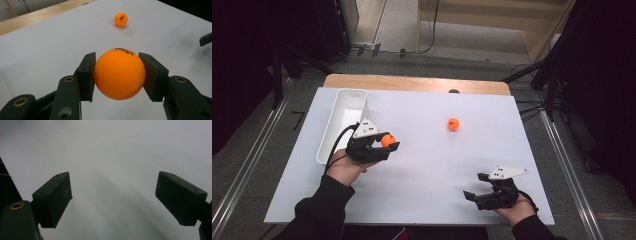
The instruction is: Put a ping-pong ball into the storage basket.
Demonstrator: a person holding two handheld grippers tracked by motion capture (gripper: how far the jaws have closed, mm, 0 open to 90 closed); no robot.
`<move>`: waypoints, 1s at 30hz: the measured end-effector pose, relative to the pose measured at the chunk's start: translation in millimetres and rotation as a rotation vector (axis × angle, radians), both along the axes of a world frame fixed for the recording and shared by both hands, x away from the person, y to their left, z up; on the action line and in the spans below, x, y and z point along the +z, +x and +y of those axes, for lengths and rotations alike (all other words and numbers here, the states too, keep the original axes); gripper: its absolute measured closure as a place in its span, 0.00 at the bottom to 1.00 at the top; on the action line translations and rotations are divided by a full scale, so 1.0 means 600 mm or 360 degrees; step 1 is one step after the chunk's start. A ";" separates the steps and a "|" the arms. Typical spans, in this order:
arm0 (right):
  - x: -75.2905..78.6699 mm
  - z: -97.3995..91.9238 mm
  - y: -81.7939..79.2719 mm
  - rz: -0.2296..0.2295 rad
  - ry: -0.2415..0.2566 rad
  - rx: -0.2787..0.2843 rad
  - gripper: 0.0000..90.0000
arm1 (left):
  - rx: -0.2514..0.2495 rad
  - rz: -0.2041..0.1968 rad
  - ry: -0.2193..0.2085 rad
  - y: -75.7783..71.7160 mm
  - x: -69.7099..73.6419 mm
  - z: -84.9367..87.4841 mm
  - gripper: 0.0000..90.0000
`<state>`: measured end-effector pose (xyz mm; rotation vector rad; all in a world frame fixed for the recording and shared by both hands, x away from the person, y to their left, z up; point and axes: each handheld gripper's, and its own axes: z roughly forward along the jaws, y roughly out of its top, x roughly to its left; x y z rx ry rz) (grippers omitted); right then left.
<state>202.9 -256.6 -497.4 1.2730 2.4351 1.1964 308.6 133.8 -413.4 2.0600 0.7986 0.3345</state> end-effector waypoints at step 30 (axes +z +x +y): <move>0.000 -0.001 0.001 -0.0019 -0.0005 0.0003 0.14 | 0.0132 -0.0013 0.0005 0.012 0.025 0.036 0.56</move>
